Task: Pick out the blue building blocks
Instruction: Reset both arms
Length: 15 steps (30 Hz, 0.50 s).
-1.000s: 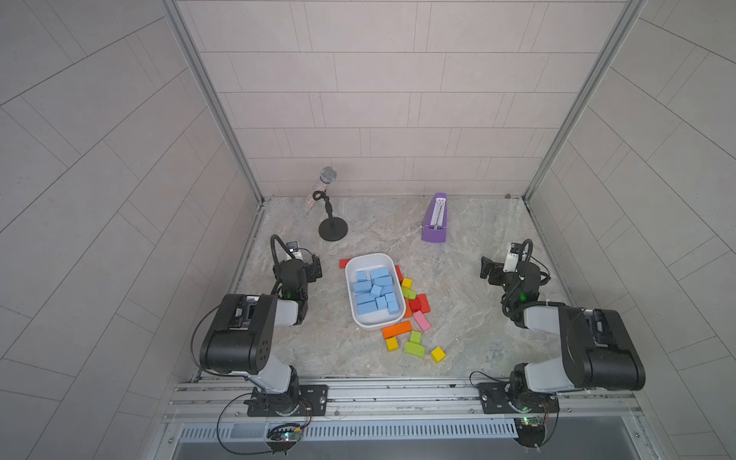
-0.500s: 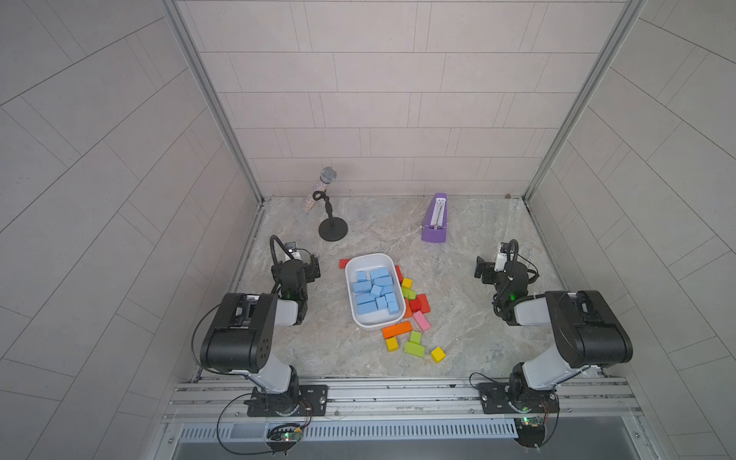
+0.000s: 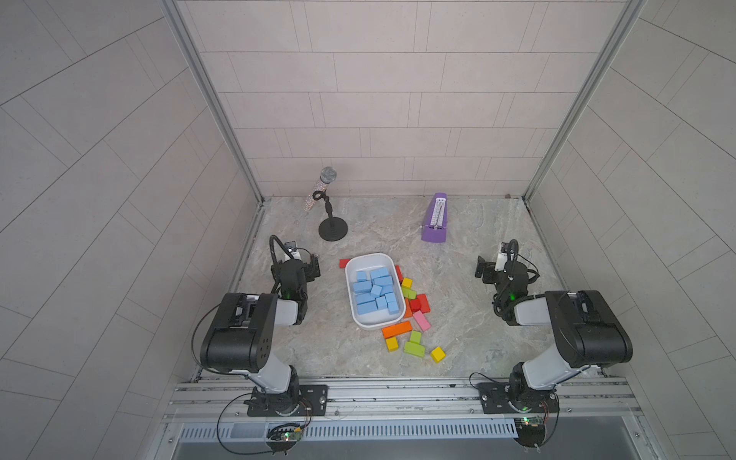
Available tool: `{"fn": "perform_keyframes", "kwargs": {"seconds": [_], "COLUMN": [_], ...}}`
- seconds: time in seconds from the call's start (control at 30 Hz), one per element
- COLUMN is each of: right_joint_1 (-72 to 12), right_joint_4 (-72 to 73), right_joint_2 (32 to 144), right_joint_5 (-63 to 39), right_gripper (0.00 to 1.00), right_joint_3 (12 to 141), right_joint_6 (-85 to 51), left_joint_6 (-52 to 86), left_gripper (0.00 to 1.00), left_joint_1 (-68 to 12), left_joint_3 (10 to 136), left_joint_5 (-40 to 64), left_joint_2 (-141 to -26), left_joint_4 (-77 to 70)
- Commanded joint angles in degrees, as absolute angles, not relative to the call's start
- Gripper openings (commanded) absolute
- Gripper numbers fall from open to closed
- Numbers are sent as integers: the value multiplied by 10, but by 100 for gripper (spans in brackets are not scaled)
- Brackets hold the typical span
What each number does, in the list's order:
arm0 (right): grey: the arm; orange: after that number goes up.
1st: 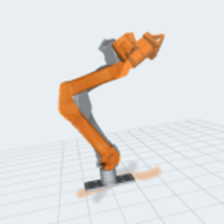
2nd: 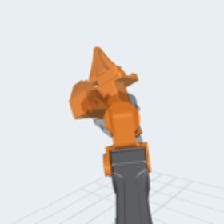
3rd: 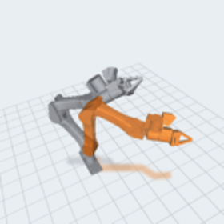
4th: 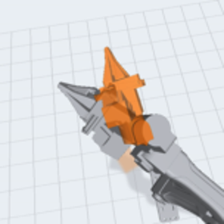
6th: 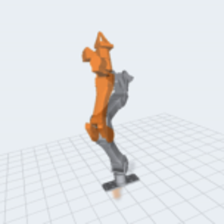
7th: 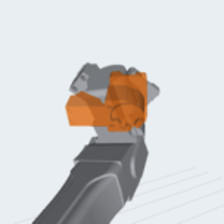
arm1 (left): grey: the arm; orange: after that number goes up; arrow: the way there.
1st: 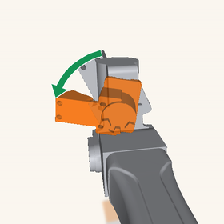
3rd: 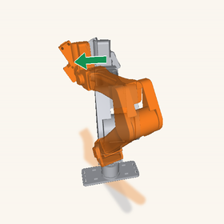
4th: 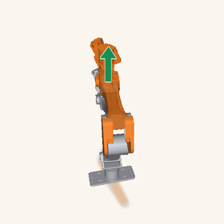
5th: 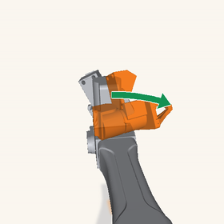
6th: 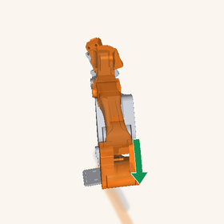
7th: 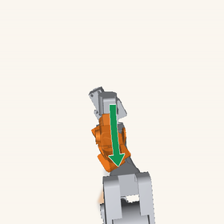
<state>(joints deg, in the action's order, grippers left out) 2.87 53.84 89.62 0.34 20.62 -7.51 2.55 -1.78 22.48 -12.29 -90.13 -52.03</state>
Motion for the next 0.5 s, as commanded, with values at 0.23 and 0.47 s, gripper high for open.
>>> {"fn": "perform_keyframes", "kwargs": {"seconds": [0.23,0.47], "right_joint_1": [25,25], "right_joint_4": [553,552], "right_joint_2": [896,896], "right_joint_5": [10,10], "right_gripper": [99,99], "right_joint_3": [205,205], "right_joint_6": [-65,-64], "left_joint_6": [24,25], "left_gripper": [100,100], "left_joint_1": [-18,-18], "left_joint_3": [217,223], "left_joint_5": [-132,-127], "left_joint_2": [-903,-907], "left_joint_4": [-538,-530]}}
